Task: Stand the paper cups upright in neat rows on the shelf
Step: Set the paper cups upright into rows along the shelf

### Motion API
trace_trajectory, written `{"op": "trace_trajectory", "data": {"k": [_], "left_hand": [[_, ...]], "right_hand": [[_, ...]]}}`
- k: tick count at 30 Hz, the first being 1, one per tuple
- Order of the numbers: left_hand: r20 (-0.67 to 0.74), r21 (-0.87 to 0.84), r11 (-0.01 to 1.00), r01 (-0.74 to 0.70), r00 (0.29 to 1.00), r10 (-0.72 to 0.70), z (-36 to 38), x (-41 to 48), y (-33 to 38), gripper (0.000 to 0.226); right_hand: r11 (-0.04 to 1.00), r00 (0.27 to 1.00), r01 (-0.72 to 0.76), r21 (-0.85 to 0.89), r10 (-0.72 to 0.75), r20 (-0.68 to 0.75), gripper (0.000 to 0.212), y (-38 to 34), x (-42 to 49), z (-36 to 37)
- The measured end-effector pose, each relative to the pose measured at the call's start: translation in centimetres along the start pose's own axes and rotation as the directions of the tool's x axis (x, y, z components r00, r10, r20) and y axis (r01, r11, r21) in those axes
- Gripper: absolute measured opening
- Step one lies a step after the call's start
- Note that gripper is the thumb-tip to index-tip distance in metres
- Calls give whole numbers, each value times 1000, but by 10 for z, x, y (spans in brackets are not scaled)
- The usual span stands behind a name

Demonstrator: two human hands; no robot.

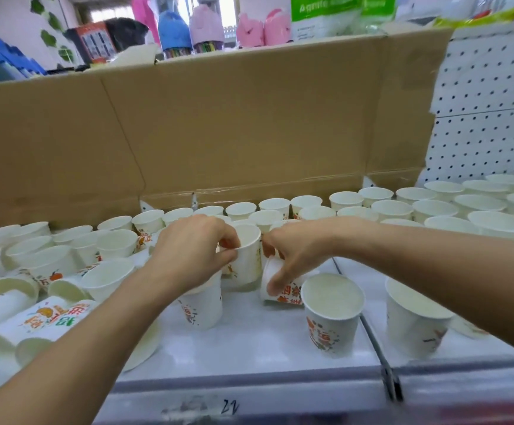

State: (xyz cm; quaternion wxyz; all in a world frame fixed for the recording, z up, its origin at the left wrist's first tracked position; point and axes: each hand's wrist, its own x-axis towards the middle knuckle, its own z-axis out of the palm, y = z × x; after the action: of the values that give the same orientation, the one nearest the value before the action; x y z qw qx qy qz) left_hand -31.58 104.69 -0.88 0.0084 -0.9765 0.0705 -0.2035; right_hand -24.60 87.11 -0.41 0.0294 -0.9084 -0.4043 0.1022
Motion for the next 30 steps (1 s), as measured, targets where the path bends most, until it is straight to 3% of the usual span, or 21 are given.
{"op": "trace_trajectory", "data": {"k": [3, 5, 7, 11, 14, 20, 30], "left_hand": [[-24, -9, 1000, 29, 999, -29, -3, -2, 4, 7], [-60, -44, 998, 43, 997, -45, -6, -4, 8, 5], [-82, -115, 992, 55, 995, -65, -10, -5, 15, 5], [-50, -303, 953, -15, 999, 0, -14, 3, 42, 5], [-12, -287, 955, -78, 997, 78, -8, 20, 71, 6], [90, -108, 986, -125, 987, 134, 14, 48, 103, 13], [194, -65, 989, -133, 971, 143, 17, 46, 101, 12]], "right_hand": [[999, 999, 24, 31, -23, -36, 52, 7, -2, 4], [999, 995, 28, 37, -24, -98, 40, 16, -12, 0], [999, 980, 15, 38, -7, -199, 29, 28, -32, -9], [992, 947, -14, 127, 54, -315, 31, 66, -79, -29], [987, 952, -86, 134, 121, -283, 25, 86, -101, -27], [977, 957, -208, -37, 196, -214, 12, 98, -106, -12], [988, 986, -132, 76, 139, -96, 16, 109, -113, -10]]}}
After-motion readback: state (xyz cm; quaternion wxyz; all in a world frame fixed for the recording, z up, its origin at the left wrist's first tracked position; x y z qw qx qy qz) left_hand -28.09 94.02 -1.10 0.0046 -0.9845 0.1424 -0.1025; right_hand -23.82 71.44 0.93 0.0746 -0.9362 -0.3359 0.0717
